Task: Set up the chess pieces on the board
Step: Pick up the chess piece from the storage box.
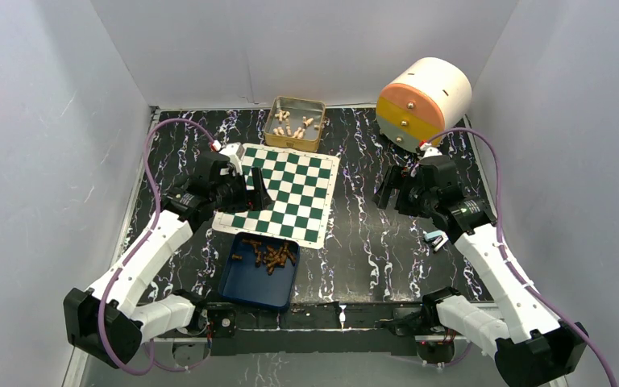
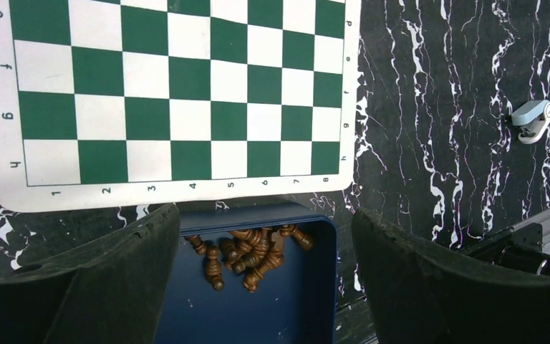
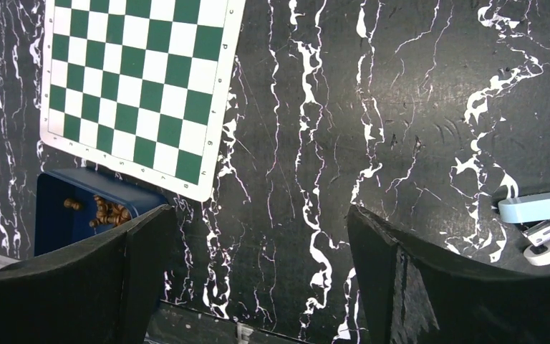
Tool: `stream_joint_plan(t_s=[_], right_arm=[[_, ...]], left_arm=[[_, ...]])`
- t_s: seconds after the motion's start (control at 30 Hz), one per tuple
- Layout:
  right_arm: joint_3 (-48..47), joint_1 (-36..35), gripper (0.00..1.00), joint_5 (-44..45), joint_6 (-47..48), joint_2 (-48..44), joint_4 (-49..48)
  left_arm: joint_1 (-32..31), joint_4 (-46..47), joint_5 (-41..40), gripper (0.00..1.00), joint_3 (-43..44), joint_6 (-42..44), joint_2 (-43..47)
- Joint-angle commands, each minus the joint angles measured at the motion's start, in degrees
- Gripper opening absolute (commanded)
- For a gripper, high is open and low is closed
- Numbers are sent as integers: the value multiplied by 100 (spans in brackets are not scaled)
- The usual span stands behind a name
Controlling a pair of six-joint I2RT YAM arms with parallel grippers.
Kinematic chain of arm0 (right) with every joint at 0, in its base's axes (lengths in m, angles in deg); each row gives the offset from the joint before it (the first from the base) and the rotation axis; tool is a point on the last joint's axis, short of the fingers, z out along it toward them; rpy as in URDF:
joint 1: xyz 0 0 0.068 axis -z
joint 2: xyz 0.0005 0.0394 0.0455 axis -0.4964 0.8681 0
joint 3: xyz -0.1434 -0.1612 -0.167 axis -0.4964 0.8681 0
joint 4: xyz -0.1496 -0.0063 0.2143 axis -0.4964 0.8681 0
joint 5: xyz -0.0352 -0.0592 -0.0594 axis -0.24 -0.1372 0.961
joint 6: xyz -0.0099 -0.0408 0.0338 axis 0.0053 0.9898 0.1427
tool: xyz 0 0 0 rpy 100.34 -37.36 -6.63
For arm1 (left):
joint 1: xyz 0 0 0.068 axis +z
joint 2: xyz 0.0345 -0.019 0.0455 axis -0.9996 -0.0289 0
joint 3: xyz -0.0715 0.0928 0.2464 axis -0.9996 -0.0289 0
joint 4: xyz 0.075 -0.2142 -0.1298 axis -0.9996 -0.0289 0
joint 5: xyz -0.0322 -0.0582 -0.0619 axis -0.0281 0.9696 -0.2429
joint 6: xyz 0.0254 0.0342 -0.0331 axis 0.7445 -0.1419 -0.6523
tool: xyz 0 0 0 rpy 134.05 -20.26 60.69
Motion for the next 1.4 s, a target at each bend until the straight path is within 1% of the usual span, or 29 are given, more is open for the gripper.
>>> stream_joint_plan(t_s=[0.0,0.3,0.43,0.53,0.6,0.67,0.77,0.97,1.13,1.27,1.37], right_arm=[[-93,40,99,-80,-109,-37,-82],[-105,35,99,-33,-181,-157,-81],[-81,44,99,-125,-183,-180,-98],[-79,37,99,-428,-92,-158,-133],[-58,39,99,-635,-44,-161,-186],[-6,34,99,-771,-18,-187,-295],[59,37,99,-919,80,-224,-458],[-12,40,99,-923,171,-157,-468],[-10,40,99,-923,181,-176,-495],[78,45,99,-1017,205,-205,-540],[170,39,99,-1010,221,-229,-571]], left_arm=[[43,-213,-198,85,56,-57,216],[43,-670,-660,83,503,95,213],[45,-1109,-887,76,650,38,218],[30,-1460,-875,70,643,-115,168],[-61,-1603,-870,65,551,-234,161],[-254,-1688,-1060,60,427,-382,163],[-531,-1721,-1373,57,202,-602,46],[-908,-1648,-1669,50,-30,-886,-350],[-1113,-1412,-1614,39,-462,-1200,-367],[-1222,-1403,-1892,35,-753,-1395,-492],[-1256,-1336,-1812,33,-843,-1471,-749]])
